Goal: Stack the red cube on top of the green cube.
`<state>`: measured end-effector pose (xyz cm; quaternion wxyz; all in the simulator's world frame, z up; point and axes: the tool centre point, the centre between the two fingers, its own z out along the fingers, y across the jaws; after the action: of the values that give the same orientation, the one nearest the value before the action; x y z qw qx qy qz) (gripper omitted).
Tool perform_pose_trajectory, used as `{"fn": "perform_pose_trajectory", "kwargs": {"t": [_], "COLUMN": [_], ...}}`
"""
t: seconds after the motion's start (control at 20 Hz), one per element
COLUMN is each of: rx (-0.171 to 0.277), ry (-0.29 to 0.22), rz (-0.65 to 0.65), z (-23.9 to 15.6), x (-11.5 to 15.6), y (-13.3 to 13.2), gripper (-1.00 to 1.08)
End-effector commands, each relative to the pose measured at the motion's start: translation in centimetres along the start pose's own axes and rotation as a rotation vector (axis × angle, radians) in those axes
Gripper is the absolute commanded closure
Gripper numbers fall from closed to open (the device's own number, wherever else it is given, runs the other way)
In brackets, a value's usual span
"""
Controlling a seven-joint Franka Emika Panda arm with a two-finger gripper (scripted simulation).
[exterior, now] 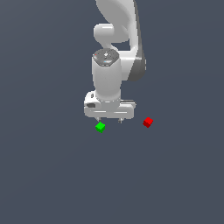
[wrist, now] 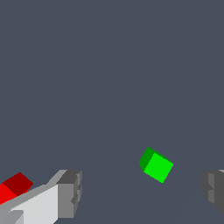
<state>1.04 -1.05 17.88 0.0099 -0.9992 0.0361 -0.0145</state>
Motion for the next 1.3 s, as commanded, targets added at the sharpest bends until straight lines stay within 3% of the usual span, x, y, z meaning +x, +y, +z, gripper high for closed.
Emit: {"fn": "perform_pose_trajectory", "kwargs": {"t": [0.0,0.6,1.25], "rx": [0.0,-0.003,-0.011], "ry": [0.0,-0.002,-0.007], "rz": [0.0,0.063,0.251], "z": [0.0,1.0,3.9], "x": [0.0,-1.7,-6.1], "y": [0.0,-1.6,-6.9], "gripper": [-0.92,-0.92,-0.92]}}
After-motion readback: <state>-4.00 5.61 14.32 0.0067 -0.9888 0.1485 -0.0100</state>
